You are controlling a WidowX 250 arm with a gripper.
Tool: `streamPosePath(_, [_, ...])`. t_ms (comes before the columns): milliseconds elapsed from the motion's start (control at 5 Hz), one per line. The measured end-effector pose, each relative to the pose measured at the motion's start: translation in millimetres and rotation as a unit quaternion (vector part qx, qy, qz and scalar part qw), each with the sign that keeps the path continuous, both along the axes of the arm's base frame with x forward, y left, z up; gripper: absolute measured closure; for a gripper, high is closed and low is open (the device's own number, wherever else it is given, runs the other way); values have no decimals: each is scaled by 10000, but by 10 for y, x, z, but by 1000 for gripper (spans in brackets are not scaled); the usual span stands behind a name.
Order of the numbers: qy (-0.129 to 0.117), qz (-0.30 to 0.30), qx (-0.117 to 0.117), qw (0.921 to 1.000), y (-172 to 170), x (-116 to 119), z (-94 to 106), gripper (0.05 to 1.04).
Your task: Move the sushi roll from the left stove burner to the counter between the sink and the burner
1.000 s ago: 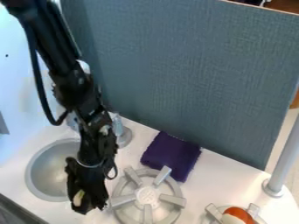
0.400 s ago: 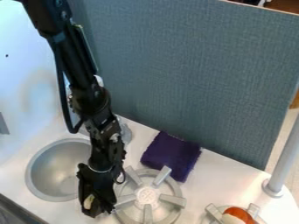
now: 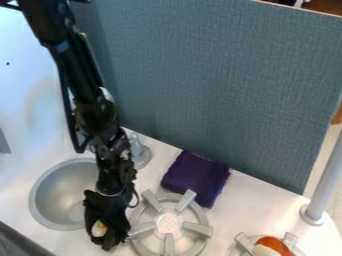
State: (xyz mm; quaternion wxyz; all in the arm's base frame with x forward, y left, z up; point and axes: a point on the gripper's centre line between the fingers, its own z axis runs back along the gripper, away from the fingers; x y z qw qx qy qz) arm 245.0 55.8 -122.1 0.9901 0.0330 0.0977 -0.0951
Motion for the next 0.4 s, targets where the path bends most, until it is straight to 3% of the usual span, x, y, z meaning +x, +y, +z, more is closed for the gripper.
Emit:
streamPosePath(200, [-282,26,-149,9995,-27,6,228,70])
streamPosePath(400, [-522,12,-253,9983,-74,19,410,74])
